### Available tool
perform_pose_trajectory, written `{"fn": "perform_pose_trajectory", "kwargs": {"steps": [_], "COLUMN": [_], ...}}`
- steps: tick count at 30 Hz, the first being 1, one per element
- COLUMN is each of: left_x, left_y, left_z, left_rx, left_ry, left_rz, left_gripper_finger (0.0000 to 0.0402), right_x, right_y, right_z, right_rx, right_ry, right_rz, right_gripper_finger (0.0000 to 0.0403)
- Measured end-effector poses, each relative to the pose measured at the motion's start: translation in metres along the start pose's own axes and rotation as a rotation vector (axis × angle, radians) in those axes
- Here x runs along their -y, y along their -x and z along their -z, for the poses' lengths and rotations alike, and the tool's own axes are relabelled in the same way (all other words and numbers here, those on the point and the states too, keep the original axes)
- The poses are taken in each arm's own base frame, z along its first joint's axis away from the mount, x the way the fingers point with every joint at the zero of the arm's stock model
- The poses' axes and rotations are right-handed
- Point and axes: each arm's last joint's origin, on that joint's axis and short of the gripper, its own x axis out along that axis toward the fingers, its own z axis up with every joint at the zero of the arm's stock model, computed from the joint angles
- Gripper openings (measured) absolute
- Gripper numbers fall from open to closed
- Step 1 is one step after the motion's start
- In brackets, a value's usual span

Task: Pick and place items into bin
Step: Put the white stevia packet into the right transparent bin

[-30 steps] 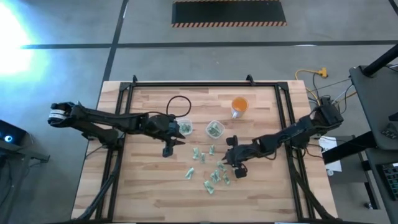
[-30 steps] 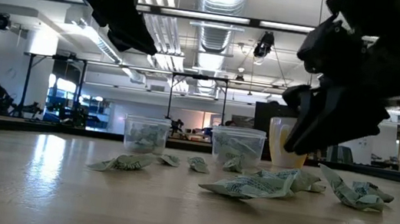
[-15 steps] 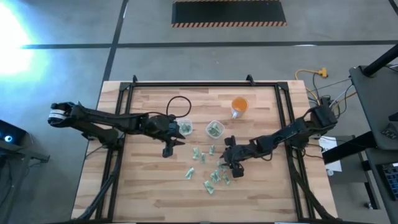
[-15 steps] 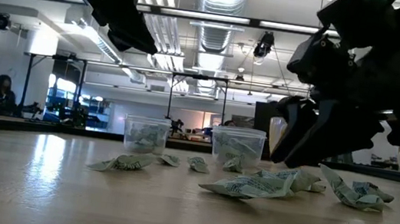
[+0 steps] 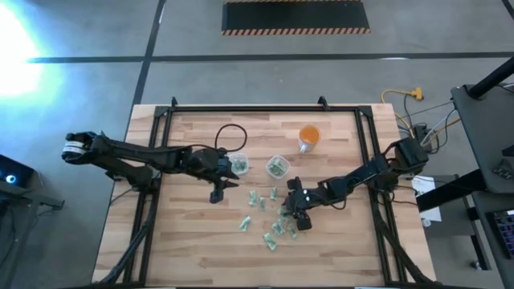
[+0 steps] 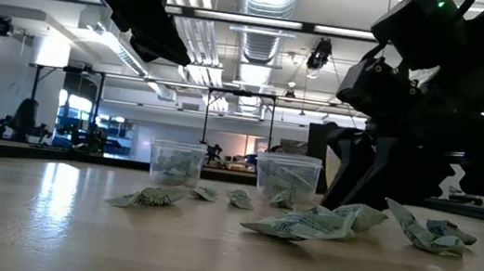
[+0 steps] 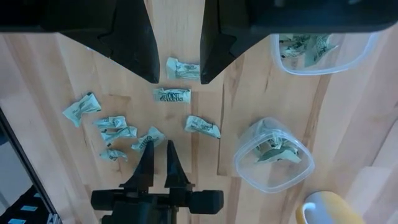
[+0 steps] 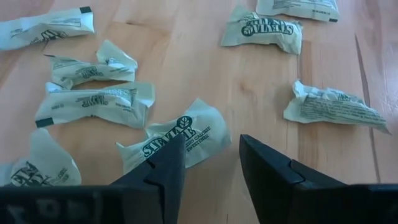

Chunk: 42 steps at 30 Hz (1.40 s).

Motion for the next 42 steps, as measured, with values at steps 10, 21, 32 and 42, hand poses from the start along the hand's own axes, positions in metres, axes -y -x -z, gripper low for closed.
{"fn": "perform_pose_trajectory", "kwargs": {"steps": [10, 21, 32, 42], "left_x": [0.000, 0.000, 0.000, 0.000], "left_y": [0.000, 0.000, 0.000, 0.000], "left_z": [0.000, 0.000, 0.000, 0.000], "left_rx": [-0.001, -0.001, -0.001, -0.001], "left_ry": [-0.002, -0.003, -0.002, -0.001], "left_rz": [0.000, 0.000, 0.000, 0.001], "left_gripper_finger": [0.0098, 0.0098, 0.0098, 0.0098], "right_x": [0.000, -0.001, 0.002, 0.004], "right_y": [0.006, 0.009, 0.005, -0.004], "right_z": [-0.006, -0.009, -0.010, -0.008], "right_rx": [0.024, 0.032, 0.043, 0.032], "right_ry": [0.001, -0.021, -0.044, -0.058], "right_rz": [-0.003, -0.059, -0.047, -0.041], "right_gripper_finger": [0.0110, 0.0135, 0.0200, 0.0184]}}
